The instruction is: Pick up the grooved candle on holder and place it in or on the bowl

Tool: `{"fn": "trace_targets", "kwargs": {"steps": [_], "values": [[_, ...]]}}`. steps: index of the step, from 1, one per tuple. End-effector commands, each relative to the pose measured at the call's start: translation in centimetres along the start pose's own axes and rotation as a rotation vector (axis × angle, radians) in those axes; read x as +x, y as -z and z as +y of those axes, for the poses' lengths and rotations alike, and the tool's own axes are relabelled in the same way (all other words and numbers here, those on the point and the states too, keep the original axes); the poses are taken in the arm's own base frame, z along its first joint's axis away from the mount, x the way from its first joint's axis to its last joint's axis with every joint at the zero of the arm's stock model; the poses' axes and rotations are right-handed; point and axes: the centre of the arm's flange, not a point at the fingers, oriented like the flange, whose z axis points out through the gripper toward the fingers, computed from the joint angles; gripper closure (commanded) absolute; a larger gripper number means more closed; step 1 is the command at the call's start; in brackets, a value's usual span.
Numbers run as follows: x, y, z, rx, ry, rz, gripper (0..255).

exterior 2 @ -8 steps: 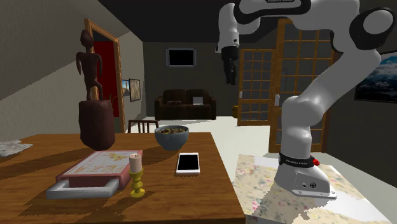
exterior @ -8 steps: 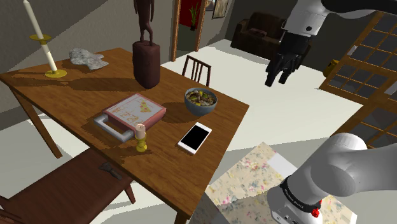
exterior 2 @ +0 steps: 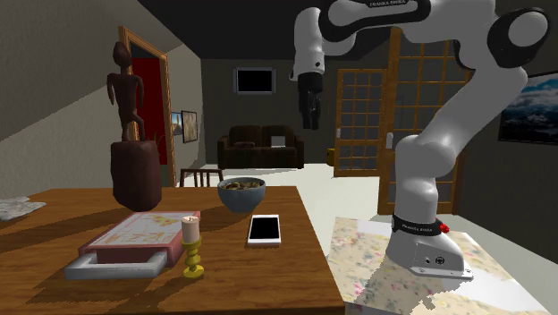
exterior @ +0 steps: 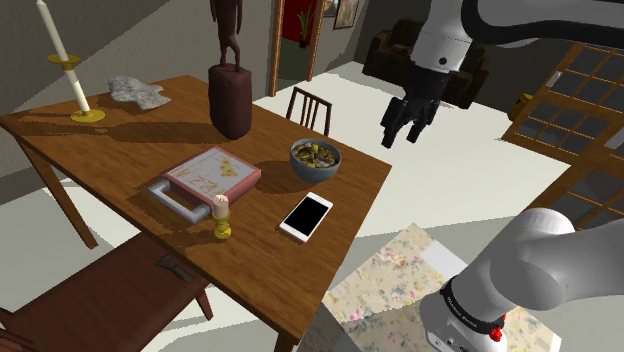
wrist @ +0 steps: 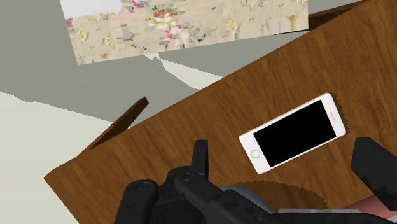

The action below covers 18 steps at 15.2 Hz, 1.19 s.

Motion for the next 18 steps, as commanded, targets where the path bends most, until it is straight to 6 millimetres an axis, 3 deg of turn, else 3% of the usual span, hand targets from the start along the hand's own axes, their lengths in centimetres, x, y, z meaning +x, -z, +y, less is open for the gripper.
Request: {"fn": "trace_targets", "kwargs": {"steps": [1, 18], "values": [[0.8, -1.2, -2.3, -0.001, -0.005, 0.010, 0], [8.9, -10.9, -20.6, -0.017, -0.041, 0.081, 0]]}}
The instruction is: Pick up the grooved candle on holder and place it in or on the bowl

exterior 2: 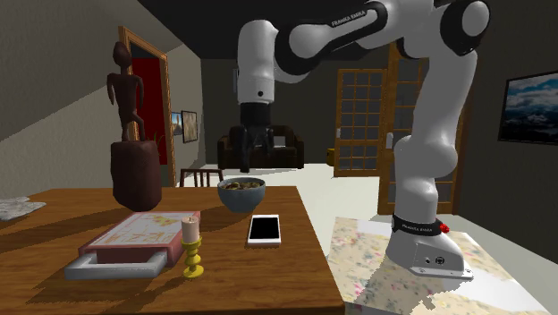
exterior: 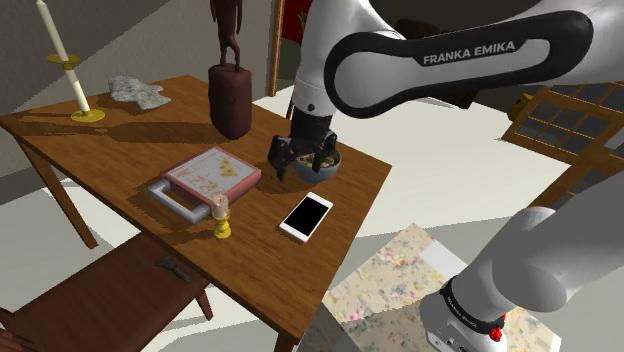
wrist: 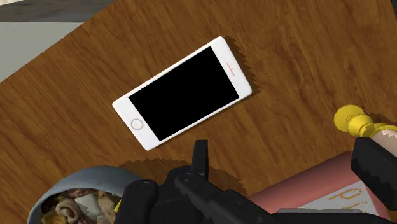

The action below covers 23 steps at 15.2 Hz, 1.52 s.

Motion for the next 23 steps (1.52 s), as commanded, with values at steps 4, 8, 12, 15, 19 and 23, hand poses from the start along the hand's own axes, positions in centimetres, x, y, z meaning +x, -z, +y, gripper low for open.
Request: {"fn": "trace_targets", "kwargs": {"steps": [4, 8, 12, 15, 19, 23], "values": [[2.2, -3.0, -5.5, -0.003, -0.012, 0.021, 0], [4.1, -5.3, -9.8, -0.007, -0.020, 0.038, 0], [6.0, -7.6, -14.1, -0.011, -0.029, 0.054, 0], [6.7, -8.9, -15.6, -0.012, -0.032, 0.060, 0], [6.8, -11.0, -15.5, -0.012, -0.032, 0.060, 0], [6.9, -12.4, -15.5, -0.012, -0.032, 0.060, 0]]}}
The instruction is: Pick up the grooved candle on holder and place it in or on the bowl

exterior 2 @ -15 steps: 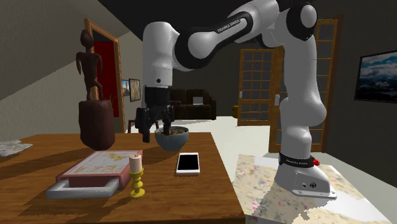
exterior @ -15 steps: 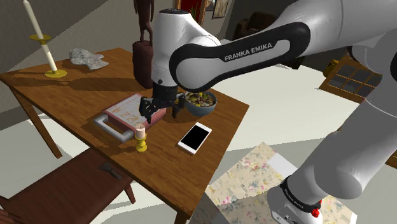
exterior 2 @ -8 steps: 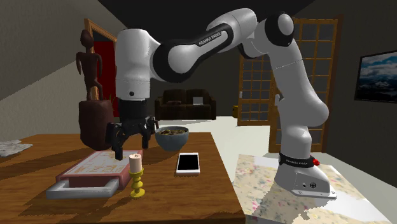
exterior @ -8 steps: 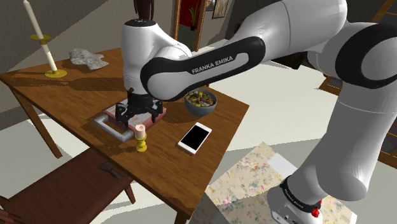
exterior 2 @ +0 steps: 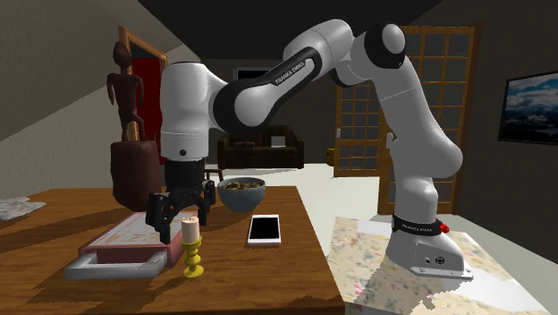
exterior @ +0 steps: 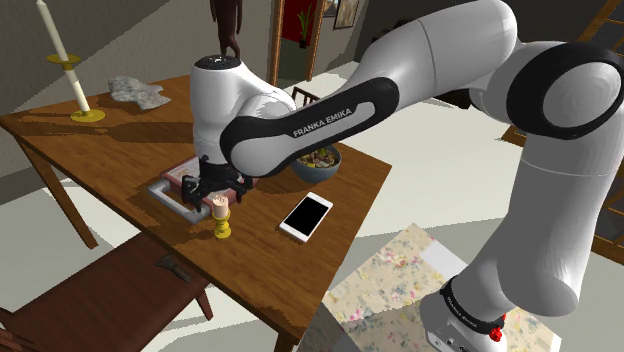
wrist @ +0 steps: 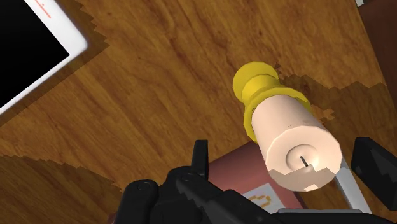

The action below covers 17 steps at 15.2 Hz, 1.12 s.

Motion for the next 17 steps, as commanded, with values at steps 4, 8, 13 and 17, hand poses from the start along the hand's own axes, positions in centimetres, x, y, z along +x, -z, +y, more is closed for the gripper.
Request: {"fn": "trace_targets", "kwargs": {"steps": [4, 8, 13, 17], "values": [[0.01, -0.15, -0.01, 0.000, 0.000, 0.000, 0], [0.01, -0.14, -0.01, 0.000, 0.000, 0.000, 255], [0.01, -0.14, -0.01, 0.000, 0.000, 0.000, 255], [0.04, 0.38, -0.03, 0.000, 0.000, 0.000, 255]]}}
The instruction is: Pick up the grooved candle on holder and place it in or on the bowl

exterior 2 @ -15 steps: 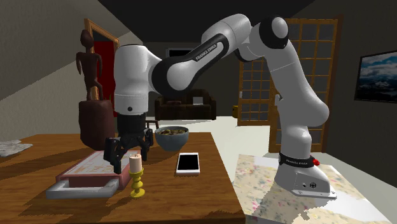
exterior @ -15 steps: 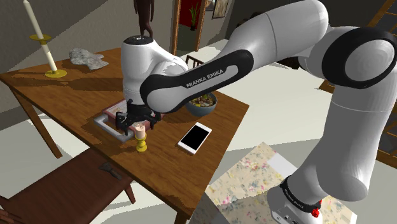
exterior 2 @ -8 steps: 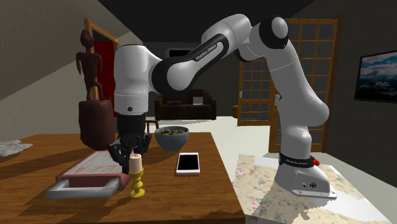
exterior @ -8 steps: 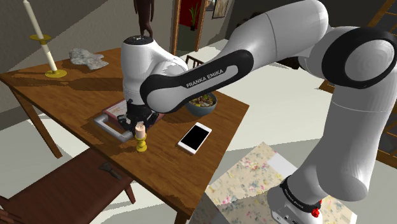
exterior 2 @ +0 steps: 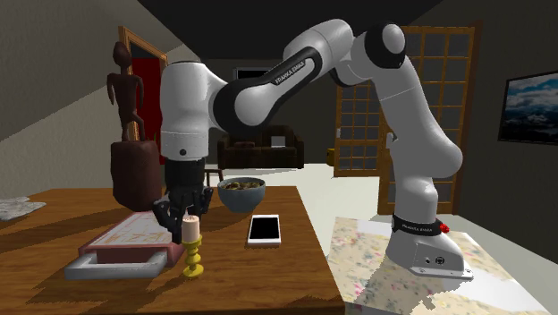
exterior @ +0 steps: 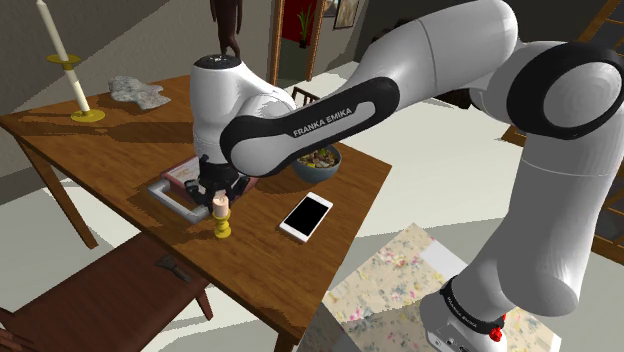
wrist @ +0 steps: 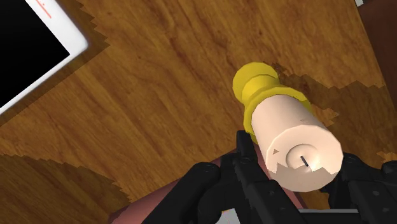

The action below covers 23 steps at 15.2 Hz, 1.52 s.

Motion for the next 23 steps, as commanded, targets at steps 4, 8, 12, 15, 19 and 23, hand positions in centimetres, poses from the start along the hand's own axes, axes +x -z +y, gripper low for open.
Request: {"fn": "trace_targets", "kwargs": {"steps": [4, 8, 12, 15, 19, 23], "values": [[0.2, 2.4, -0.1, 0.000, 0.000, 0.000, 255], [0.3, 4.5, -0.2, 0.000, 0.000, 0.000, 255], [0.4, 6.6, -0.2, 0.000, 0.000, 0.000, 255], [0.5, 8.2, -0.3, 0.000, 0.000, 0.000, 255], [0.7, 10.3, -0.3, 0.000, 0.000, 0.000, 255], [0.8, 12.4, -0.4, 0.000, 0.000, 0.000, 255]]}}
